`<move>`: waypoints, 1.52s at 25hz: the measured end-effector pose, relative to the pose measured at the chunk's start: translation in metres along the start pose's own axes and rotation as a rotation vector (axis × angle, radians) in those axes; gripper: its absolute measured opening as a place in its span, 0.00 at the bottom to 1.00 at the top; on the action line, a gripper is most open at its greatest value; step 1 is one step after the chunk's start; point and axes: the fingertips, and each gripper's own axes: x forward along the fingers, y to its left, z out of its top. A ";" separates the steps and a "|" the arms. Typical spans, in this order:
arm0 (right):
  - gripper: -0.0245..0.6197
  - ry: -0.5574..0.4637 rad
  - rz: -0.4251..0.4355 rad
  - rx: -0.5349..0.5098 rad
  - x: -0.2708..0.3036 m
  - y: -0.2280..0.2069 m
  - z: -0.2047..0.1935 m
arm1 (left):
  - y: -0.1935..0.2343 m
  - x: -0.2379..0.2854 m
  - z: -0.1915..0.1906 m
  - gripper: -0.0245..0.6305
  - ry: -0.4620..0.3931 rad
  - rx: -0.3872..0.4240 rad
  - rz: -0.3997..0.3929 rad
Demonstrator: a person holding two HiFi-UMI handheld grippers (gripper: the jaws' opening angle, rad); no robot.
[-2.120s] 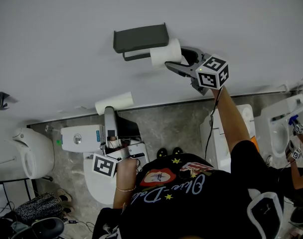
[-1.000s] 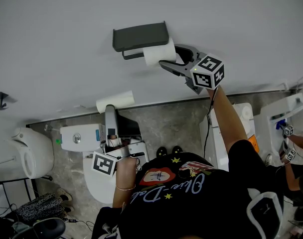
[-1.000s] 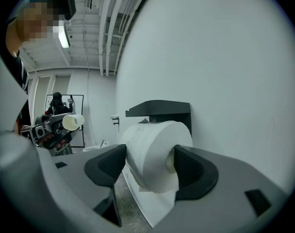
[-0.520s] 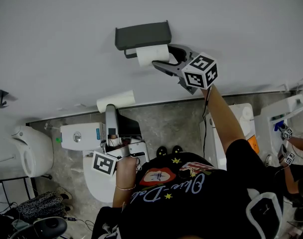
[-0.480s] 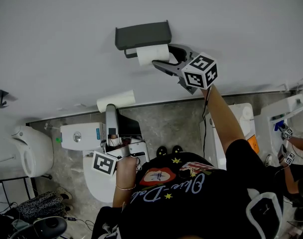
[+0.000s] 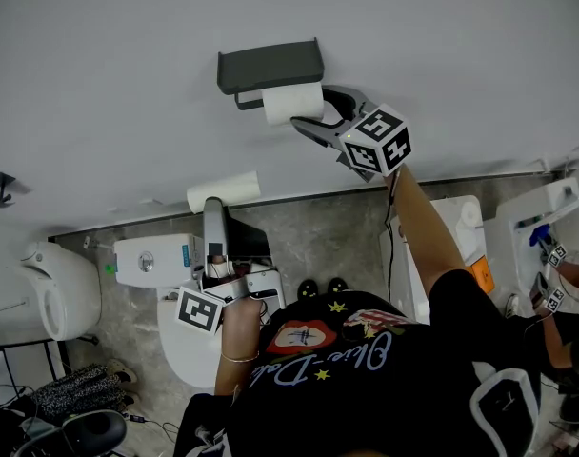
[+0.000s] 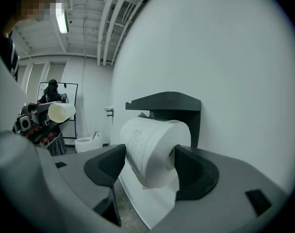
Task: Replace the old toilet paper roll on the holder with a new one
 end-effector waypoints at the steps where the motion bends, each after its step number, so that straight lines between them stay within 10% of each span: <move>1: 0.49 0.010 -0.008 -0.013 -0.001 0.000 -0.001 | 0.000 -0.001 -0.001 0.26 0.000 0.000 0.000; 38: 0.51 0.046 -0.126 -0.159 0.005 0.003 -0.004 | -0.015 -0.022 -0.015 0.26 0.016 -0.003 -0.002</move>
